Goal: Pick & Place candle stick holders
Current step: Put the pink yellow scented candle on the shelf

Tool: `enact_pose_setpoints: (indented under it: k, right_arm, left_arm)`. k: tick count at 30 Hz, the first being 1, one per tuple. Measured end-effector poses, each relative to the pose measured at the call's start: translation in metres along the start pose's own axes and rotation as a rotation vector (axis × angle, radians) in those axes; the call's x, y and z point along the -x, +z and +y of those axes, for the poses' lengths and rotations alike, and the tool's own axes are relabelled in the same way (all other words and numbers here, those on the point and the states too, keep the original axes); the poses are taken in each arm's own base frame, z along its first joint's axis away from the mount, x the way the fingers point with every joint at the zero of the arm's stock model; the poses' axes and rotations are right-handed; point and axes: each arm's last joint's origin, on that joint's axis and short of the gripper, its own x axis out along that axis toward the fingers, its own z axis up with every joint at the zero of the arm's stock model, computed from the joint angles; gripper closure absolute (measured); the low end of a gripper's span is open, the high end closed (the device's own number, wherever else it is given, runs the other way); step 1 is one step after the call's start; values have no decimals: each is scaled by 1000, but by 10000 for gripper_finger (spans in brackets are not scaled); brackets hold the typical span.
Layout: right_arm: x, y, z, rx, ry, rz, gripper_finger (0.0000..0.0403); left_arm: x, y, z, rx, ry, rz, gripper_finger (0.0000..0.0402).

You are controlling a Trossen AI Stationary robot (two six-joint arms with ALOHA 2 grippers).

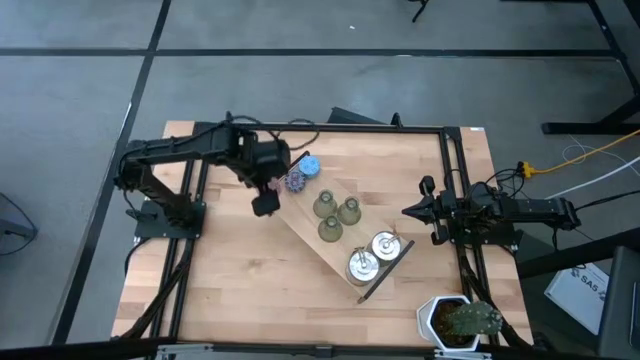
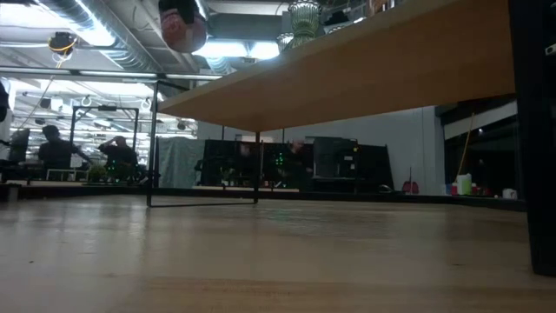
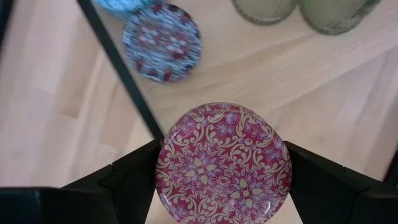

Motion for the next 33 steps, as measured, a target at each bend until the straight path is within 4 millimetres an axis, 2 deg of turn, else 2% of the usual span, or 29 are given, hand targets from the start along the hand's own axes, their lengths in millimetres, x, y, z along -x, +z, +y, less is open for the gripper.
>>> enact_pose_setpoints:
  k: [5,10,23,33]
  right_arm:
    - [0,0,0,0,0,0,402]
    - [0,0,0,0,0,0,402]
    - [0,0,0,0,0,0,402]
    - [0,0,0,0,0,0,402]
  left_arm:
    - [-8,-4,-15,106,-7,4,98]
    - [-17,-7,-20,219,40,7,98]
    - [-46,8,-29,378,65,47,98]
    - [-63,14,-31,427,101,95,98]
